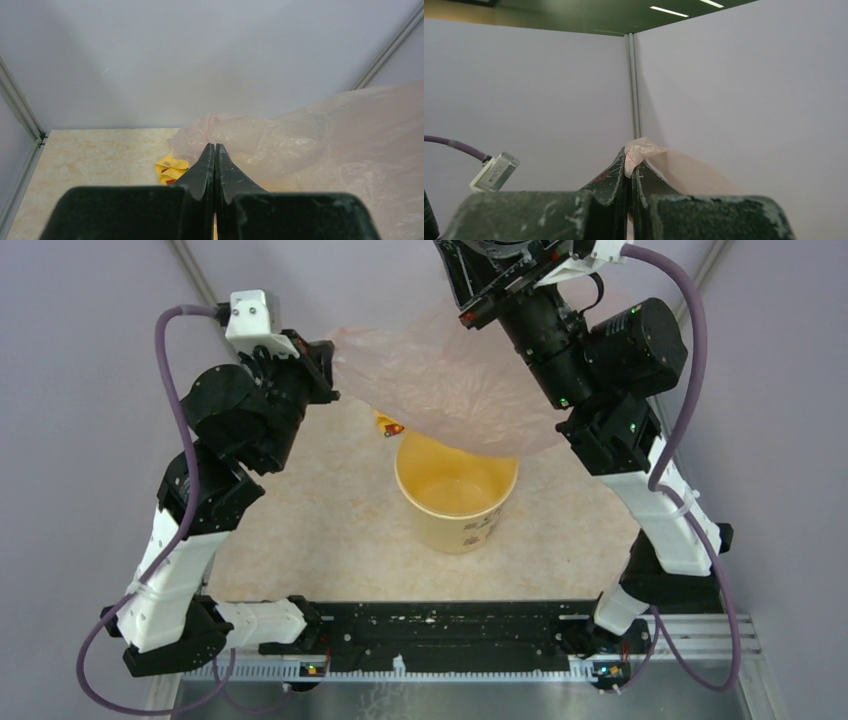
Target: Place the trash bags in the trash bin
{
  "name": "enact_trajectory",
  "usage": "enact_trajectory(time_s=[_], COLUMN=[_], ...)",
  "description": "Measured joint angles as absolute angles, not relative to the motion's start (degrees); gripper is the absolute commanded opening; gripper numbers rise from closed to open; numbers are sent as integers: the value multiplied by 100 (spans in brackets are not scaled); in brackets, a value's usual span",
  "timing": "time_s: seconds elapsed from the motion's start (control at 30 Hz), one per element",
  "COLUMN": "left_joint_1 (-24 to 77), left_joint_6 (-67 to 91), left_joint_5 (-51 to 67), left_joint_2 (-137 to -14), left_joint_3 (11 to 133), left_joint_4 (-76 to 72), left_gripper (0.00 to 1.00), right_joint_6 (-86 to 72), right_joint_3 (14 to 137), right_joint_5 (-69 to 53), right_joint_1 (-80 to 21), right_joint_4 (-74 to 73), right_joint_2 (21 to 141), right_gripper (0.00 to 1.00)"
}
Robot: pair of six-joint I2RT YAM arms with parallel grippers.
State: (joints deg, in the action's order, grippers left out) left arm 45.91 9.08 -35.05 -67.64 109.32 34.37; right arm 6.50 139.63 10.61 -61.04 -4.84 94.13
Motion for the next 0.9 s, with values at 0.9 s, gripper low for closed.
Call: enact_trajectory(time_s=[0.9], left_joint_1=[4591], left_joint_6=[1232], left_joint_5=[-2475], left_joint_2=[-7017], left_joint_3=[11915], left_joint_4=[4069], left_gripper=[0], right_joint_6=[631], right_joint_3=[14125], right_joint_5=[1374], right_joint_1=[-6438], right_joint_4=[-346], right_joint_2=[9146], right_gripper=[0])
